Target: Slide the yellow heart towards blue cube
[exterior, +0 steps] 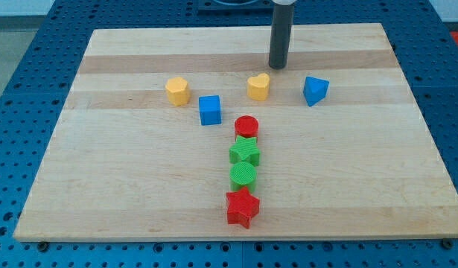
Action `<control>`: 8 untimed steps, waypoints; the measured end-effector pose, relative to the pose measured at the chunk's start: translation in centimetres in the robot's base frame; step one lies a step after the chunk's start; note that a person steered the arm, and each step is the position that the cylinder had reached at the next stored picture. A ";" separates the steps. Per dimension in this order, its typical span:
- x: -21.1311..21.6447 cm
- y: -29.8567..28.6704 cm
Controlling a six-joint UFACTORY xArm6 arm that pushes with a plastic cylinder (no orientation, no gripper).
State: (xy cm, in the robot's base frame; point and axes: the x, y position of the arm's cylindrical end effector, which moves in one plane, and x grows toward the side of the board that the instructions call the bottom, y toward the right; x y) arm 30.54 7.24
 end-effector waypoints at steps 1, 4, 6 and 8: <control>5.5 0.8; 4.6 1.3; 7.7 1.3; 7.7 -1.7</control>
